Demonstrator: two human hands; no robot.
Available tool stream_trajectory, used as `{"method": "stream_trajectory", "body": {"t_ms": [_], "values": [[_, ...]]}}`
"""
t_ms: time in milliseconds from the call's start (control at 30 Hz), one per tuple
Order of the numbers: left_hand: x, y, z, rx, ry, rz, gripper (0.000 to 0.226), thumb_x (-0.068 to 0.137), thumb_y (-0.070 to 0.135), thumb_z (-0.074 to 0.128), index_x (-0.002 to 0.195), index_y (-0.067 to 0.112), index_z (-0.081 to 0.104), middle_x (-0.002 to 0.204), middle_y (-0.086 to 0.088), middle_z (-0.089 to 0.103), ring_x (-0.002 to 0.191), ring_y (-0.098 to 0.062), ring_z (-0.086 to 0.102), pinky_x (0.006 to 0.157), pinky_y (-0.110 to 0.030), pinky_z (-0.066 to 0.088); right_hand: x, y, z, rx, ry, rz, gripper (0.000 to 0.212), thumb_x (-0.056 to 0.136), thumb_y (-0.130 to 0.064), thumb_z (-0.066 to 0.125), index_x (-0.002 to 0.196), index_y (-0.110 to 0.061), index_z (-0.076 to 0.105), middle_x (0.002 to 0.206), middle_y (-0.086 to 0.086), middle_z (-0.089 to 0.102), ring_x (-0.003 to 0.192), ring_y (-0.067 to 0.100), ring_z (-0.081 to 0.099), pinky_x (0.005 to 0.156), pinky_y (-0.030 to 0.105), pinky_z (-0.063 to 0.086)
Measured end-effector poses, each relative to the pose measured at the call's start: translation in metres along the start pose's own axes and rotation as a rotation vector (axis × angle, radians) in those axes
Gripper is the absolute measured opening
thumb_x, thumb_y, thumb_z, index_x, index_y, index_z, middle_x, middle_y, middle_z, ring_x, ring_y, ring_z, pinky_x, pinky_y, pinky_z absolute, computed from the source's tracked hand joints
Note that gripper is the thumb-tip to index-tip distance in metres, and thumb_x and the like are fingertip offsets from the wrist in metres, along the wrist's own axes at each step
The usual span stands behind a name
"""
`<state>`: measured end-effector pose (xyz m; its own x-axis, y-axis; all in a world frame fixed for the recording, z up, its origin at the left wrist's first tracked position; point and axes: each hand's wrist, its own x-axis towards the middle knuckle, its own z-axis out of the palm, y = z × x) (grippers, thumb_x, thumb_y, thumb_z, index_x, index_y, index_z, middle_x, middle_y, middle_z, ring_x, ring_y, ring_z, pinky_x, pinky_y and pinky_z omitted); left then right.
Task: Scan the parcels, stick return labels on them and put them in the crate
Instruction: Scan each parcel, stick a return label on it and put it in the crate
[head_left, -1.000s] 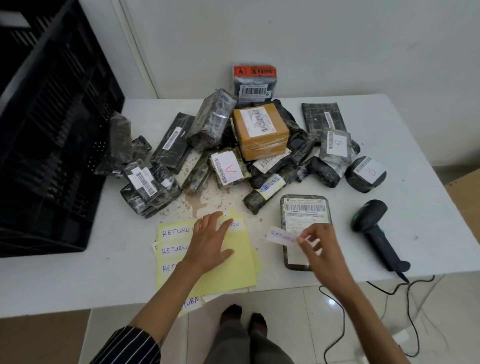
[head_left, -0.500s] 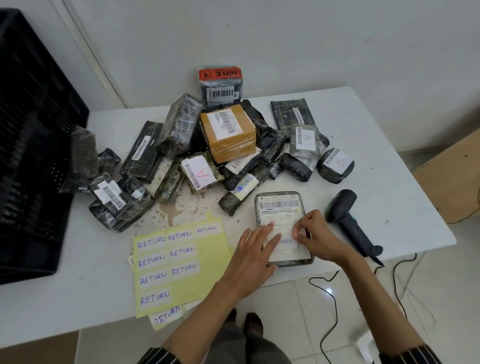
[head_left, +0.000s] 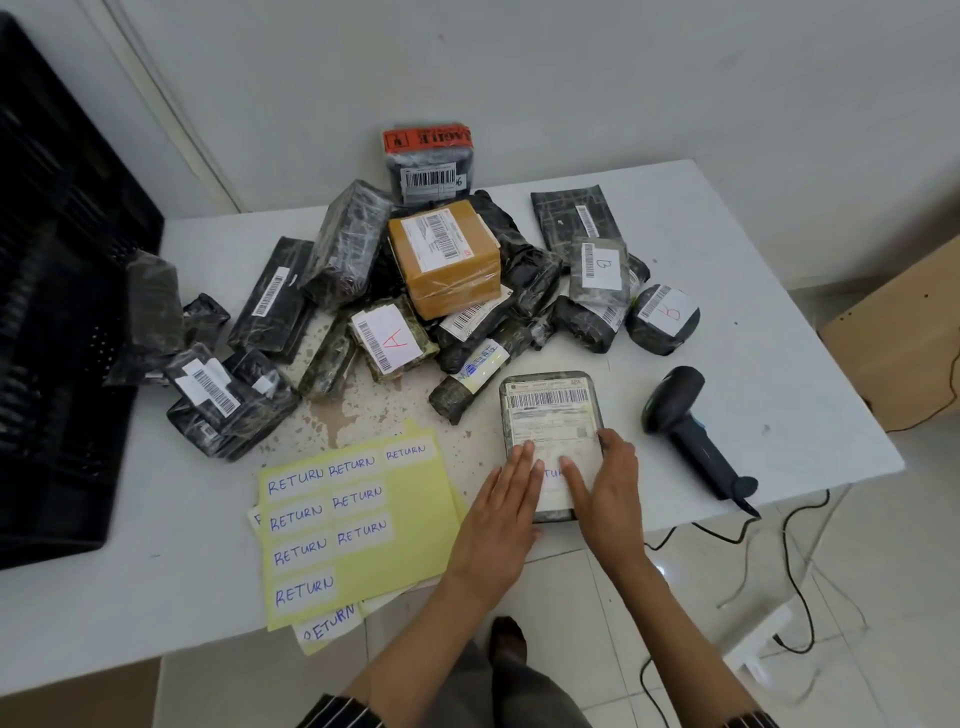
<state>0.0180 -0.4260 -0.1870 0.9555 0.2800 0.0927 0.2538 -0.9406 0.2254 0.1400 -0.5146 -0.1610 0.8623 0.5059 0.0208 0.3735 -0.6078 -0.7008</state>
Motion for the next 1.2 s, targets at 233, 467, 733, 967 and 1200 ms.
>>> {"method": "stream_trajectory", "body": {"t_ms": [233, 467, 733, 967, 1200], "values": [[-0.002, 0.018, -0.005, -0.208, -0.062, -0.208, 0.098, 0.067, 0.025, 0.083, 0.144, 0.002, 0.027, 0.151, -0.026, 0.017, 0.05, -0.009, 0.051, 0.036, -0.012, 0.024, 0.001, 0.007, -0.004, 0.219, -0.098, 0.132, 0.058, 0.094, -0.027, 0.052, 0.143, -0.012, 0.025, 0.131, 0.004, 0.043, 0.121, 0.018, 0.041, 0.102, 0.03, 0.036], [-0.004, 0.019, -0.006, -0.519, -0.007, -0.212, 0.064, 0.087, 0.006, 0.063, 0.137, 0.021, 0.027, 0.157, -0.016, -0.004, 0.107, -0.019, 0.06, 0.07, -0.02, 0.056, -0.003, 0.028, -0.022, 0.295, -0.336, 0.117, 0.057, 0.09, -0.028, 0.06, 0.139, -0.03, 0.03, 0.133, -0.01, 0.046, 0.124, 0.015, 0.044, 0.103, 0.037, 0.04], [-0.015, 0.022, -0.045, -1.024, 0.103, -0.539, 0.085, 0.079, 0.018, 0.075, 0.14, 0.037, 0.018, 0.129, 0.023, 0.045, 0.115, 0.003, 0.051, 0.093, -0.005, 0.04, -0.013, -0.006, -0.039, 0.591, -0.369, 0.206, 0.042, 0.091, -0.021, 0.059, 0.124, -0.034, 0.035, 0.122, 0.002, 0.056, 0.11, 0.012, 0.057, 0.077, 0.017, 0.051], [-0.028, 0.005, -0.109, -1.014, 0.389, -0.604, 0.077, 0.077, 0.022, 0.076, 0.137, 0.039, 0.03, 0.122, 0.022, 0.052, 0.111, 0.005, 0.054, 0.085, -0.014, 0.05, -0.004, -0.077, -0.054, 0.75, -0.42, 0.087, 0.036, 0.092, -0.019, 0.057, 0.12, -0.032, 0.039, 0.117, 0.003, 0.062, 0.1, 0.015, 0.064, 0.078, 0.026, 0.054], [-0.044, -0.045, -0.193, -0.96, 0.666, -0.601, 0.061, 0.082, 0.018, 0.07, 0.131, 0.037, 0.04, 0.12, 0.02, 0.057, 0.108, 0.007, 0.055, 0.079, -0.011, 0.049, 0.011, -0.179, -0.046, 0.902, -0.547, -0.077, 0.037, 0.091, -0.011, 0.057, 0.119, -0.031, 0.041, 0.117, 0.0, 0.062, 0.1, 0.01, 0.064, 0.074, 0.023, 0.053]]}}
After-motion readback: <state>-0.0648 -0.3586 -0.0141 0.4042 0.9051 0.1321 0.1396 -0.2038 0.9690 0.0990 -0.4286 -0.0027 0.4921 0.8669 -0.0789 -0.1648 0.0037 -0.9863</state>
